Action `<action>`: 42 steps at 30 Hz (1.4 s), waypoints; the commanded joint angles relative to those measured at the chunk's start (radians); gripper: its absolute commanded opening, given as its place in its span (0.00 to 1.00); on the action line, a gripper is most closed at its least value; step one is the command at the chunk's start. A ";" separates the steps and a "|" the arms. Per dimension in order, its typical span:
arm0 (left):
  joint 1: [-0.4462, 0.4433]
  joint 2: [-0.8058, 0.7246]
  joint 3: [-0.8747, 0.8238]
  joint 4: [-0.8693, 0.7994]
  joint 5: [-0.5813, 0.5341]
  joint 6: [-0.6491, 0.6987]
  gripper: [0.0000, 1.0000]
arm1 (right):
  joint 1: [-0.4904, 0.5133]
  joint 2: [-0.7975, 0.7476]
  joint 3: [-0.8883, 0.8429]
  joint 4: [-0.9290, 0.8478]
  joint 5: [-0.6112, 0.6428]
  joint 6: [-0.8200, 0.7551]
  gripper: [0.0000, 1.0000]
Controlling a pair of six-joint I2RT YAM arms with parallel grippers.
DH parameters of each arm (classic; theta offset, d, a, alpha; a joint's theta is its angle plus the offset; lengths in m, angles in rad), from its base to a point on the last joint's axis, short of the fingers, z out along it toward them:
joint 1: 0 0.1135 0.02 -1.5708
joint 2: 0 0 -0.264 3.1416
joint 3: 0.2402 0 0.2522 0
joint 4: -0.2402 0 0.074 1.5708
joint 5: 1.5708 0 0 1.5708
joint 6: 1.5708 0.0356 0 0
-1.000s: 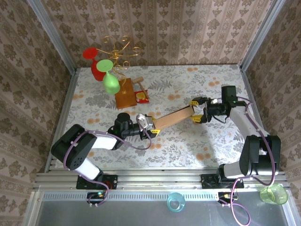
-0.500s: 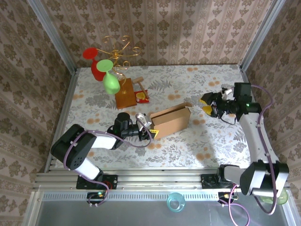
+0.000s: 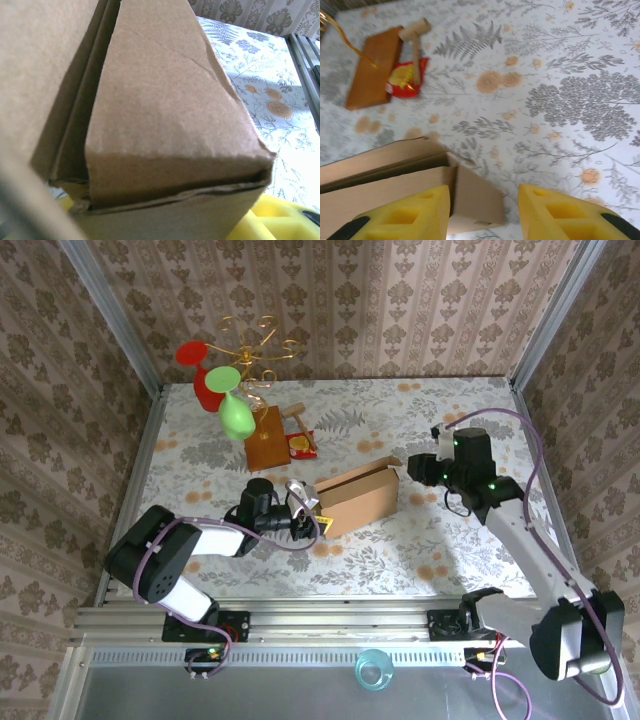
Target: Fold the paper box
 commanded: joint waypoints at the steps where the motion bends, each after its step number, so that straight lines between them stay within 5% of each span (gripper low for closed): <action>1: 0.006 -0.027 0.001 -0.030 0.017 0.027 0.53 | 0.018 0.069 0.101 0.008 0.065 -0.141 0.39; 7: 0.006 -0.043 0.016 -0.062 0.010 0.037 0.53 | 0.113 0.160 0.206 -0.141 0.134 -0.209 0.37; 29: 0.005 -0.076 0.067 -0.225 -0.010 0.132 0.53 | 0.175 0.241 0.253 -0.227 0.179 -0.299 0.34; 42: 0.006 -0.079 0.073 -0.240 -0.013 0.141 0.53 | 0.184 0.244 0.258 -0.237 0.195 -0.286 0.16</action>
